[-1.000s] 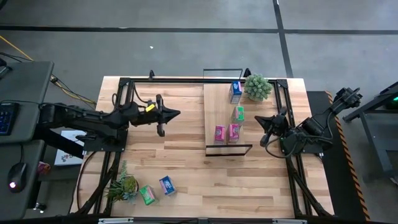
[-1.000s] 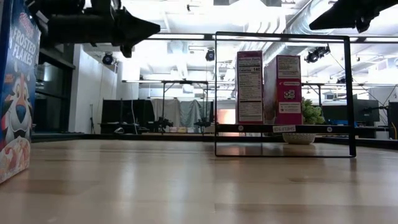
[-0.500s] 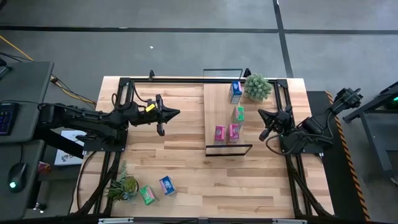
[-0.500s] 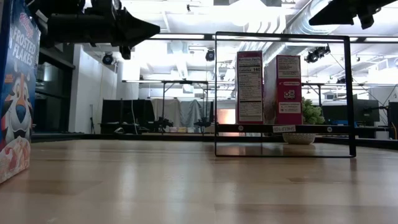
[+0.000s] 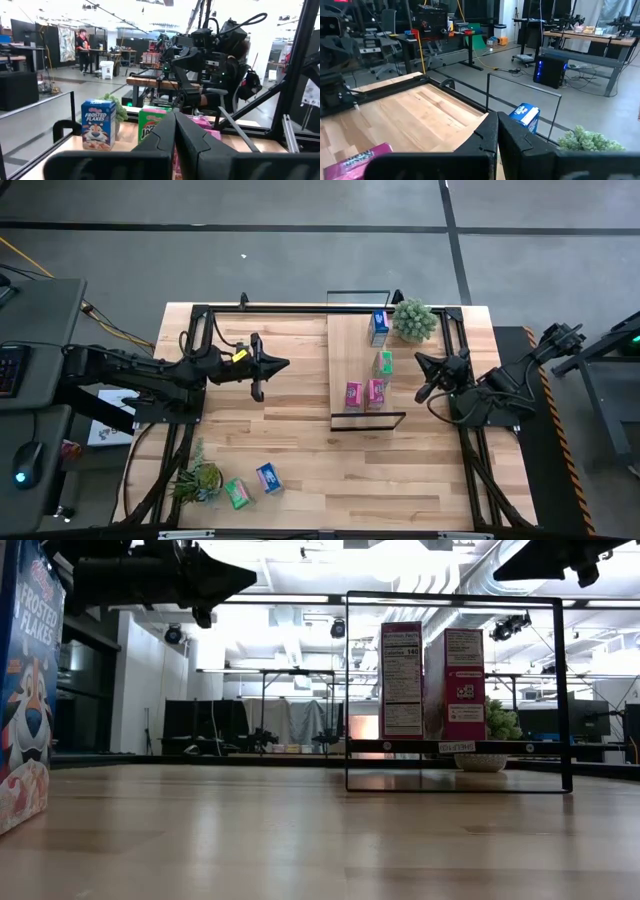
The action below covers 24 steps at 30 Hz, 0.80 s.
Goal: Stack cereal on shelf
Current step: Put the blue cereal box on the shelf aligned with the other blue cereal box
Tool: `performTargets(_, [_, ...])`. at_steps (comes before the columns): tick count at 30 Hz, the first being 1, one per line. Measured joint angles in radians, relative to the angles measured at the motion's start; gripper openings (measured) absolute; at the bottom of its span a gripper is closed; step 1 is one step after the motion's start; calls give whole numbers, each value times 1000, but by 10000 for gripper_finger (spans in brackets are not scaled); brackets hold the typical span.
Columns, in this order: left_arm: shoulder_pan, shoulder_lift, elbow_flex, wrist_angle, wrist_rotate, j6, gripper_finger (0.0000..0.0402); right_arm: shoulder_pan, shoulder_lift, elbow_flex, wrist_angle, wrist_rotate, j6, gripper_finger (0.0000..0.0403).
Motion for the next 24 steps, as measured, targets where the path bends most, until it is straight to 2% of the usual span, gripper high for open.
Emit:
performTargets(4, [0,0,0,1,-3,9,0,0,8,0,-3,-7,-21,0])
performTargets(9, [-4,0,0,26,-3,-17,0,0,31,0,23,-169,-99,0])
performTargets(14, [-42,0,2,61,-2,-10,10,0,55,0,93,-181,-144,0])
performTargets(19, [-105,0,45,2,-2,35,64,0,58,0,98,-182,-135,0])
performTargets(24, [-181,1,180,-226,32,73,160,1,57,5,152,-185,-154,0])
